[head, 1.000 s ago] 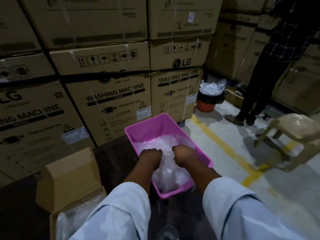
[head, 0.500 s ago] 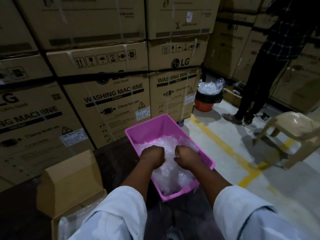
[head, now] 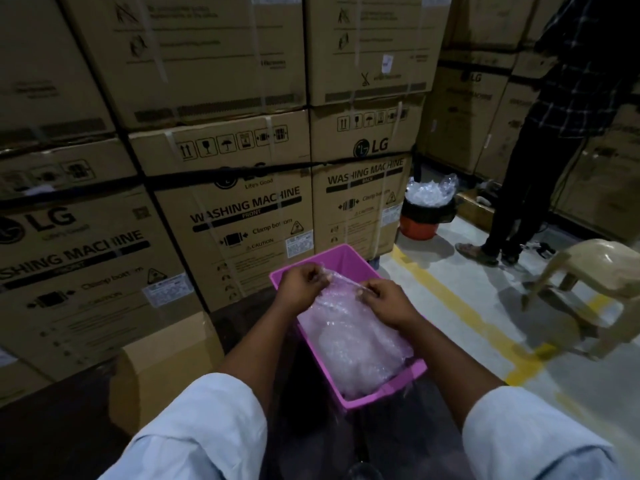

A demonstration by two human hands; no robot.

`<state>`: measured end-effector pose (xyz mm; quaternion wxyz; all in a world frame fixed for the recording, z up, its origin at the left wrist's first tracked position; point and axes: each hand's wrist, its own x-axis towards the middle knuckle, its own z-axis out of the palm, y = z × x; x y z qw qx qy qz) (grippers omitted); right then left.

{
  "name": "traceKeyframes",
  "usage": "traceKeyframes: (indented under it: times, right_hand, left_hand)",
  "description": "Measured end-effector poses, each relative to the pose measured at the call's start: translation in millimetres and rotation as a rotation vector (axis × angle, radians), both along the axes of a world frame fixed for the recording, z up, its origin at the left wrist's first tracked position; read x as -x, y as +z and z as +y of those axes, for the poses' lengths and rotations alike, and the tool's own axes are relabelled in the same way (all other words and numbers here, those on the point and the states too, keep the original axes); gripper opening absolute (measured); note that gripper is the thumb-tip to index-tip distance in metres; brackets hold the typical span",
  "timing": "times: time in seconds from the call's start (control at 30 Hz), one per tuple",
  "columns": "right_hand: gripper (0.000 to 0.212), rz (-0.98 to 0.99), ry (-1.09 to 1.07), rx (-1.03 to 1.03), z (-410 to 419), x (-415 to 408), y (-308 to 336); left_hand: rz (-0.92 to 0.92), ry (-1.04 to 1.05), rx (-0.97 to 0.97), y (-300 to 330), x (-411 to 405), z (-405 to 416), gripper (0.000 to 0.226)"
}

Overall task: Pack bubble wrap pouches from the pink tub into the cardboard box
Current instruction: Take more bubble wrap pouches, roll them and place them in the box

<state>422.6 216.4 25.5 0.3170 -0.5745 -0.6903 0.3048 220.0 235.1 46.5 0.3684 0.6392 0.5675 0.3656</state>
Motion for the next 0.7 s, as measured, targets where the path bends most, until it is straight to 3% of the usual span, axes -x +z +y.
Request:
traceKeyframes:
  times: [0.23, 0.4, 0.57, 0.7]
  right_hand:
    - [0.011, 0.191, -0.006, 0.070, -1, -22, 41]
    - [0.009, 0.565, -0.041, 0.144, -7, -22, 72]
    - [0.037, 0.500, 0.118, 0.294, -16, -20, 82]
    - [0.022, 0.500, 0.029, 0.174, -15, -16, 95]
  left_hand:
    - [-0.299, 0.110, 0.108, 30, 32, -9, 0.012]
    - [-0.409, 0.148, 0.103, 41, 44, -16, 0.014]
    - [-0.467, 0.174, 0.053, 64, 44, -22, 0.010]
    - [-0.446, 0.052, 0.045, 86, 41, -30, 0.013]
